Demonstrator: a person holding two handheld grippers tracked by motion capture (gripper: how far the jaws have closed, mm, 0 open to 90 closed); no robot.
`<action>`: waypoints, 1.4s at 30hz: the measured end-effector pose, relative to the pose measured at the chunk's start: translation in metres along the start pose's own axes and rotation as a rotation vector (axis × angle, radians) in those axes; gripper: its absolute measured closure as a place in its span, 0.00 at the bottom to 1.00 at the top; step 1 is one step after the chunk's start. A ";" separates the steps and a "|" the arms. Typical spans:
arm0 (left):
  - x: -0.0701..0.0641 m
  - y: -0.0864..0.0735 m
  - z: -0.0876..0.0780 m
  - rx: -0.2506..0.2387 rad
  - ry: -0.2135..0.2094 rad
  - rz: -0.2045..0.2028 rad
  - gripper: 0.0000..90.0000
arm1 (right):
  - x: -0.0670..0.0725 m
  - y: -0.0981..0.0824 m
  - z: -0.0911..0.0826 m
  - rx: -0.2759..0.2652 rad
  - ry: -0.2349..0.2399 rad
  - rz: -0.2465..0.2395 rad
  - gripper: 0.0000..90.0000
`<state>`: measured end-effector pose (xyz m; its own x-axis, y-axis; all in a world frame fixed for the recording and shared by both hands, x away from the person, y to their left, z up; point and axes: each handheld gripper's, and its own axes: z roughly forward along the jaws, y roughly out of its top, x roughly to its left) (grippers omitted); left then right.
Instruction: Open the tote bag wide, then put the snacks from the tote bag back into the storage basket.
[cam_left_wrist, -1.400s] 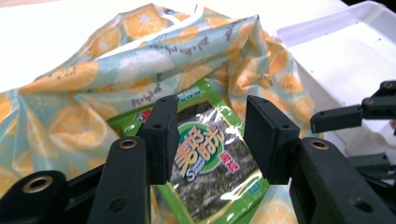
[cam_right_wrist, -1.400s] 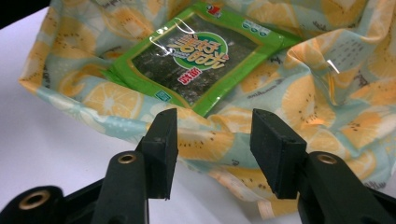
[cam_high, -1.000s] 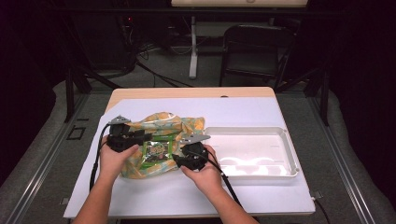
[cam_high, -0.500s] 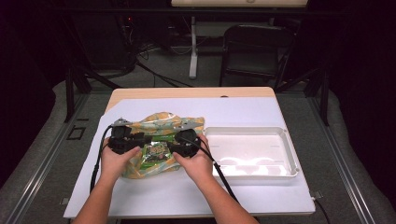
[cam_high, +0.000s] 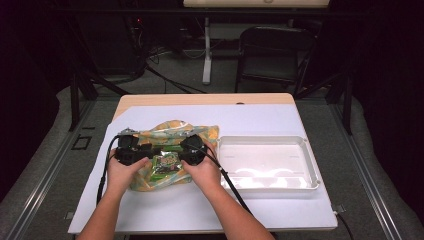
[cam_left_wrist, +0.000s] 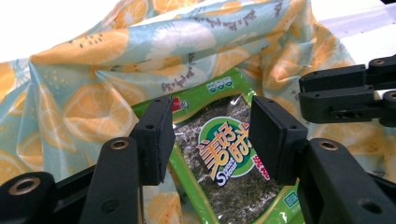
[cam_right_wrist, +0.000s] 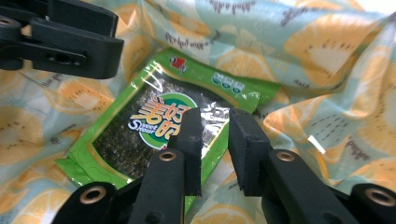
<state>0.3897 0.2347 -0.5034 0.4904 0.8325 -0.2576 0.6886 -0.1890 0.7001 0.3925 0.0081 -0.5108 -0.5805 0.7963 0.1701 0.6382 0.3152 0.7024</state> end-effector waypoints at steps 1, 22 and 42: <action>0.001 -0.001 0.001 0.003 -0.003 -0.003 0.56 | -0.001 0.000 0.002 0.004 0.000 0.004 0.84; 0.008 -0.008 0.014 0.096 0.019 -0.045 0.55 | -0.002 -0.005 0.017 0.084 -0.010 0.016 0.81; 0.019 -0.015 0.021 0.144 -0.012 -0.130 0.52 | -0.005 -0.012 0.025 0.102 -0.008 0.051 0.87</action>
<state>0.3998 0.2422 -0.5323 0.3983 0.8485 -0.3485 0.8155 -0.1537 0.5579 0.4003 0.0132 -0.5368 -0.5420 0.8167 0.1981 0.7153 0.3246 0.6189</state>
